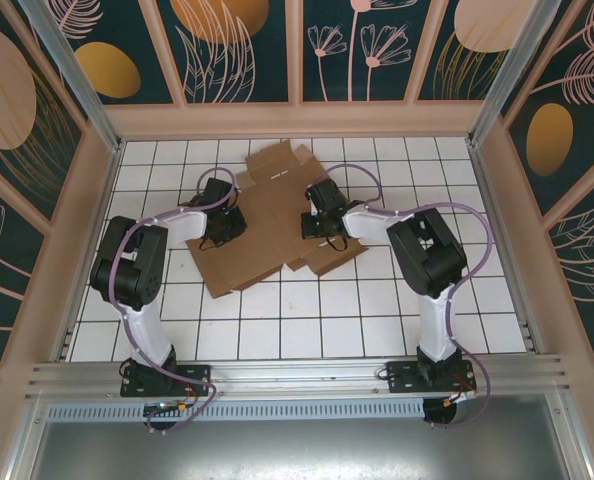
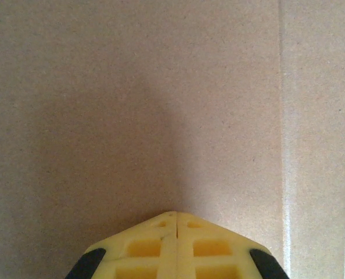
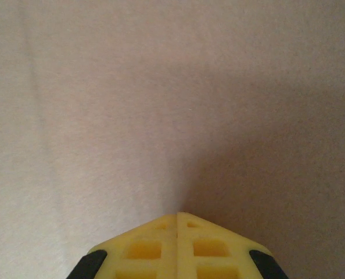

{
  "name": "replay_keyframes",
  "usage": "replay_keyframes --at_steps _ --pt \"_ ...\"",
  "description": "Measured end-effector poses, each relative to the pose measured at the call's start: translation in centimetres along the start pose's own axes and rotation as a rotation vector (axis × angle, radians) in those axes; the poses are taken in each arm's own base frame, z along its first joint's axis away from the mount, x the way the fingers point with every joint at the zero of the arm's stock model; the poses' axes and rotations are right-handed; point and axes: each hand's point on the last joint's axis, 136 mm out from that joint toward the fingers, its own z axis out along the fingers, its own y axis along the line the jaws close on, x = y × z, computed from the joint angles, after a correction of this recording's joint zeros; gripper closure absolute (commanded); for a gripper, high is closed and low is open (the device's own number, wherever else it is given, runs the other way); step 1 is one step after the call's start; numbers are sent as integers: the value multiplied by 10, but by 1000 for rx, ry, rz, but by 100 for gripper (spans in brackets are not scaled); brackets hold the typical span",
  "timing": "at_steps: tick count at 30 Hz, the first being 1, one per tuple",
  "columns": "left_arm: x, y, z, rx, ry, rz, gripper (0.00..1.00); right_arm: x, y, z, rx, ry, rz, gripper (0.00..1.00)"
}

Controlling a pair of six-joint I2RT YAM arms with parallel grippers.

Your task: Fold the paper box

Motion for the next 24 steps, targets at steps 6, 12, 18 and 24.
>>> replay_keyframes --at_steps 6,12,18,24 --pt "27 -1 -7 6 15 22 100 -22 -6 12 51 -24 -14 100" --pt "57 -14 -8 58 55 57 100 -41 -14 20 73 -39 -9 100" --pt "82 -35 -6 119 112 84 100 -58 -17 29 81 -47 -19 99" --pt "126 -74 -3 191 229 175 100 -69 -21 33 85 -55 -26 98"
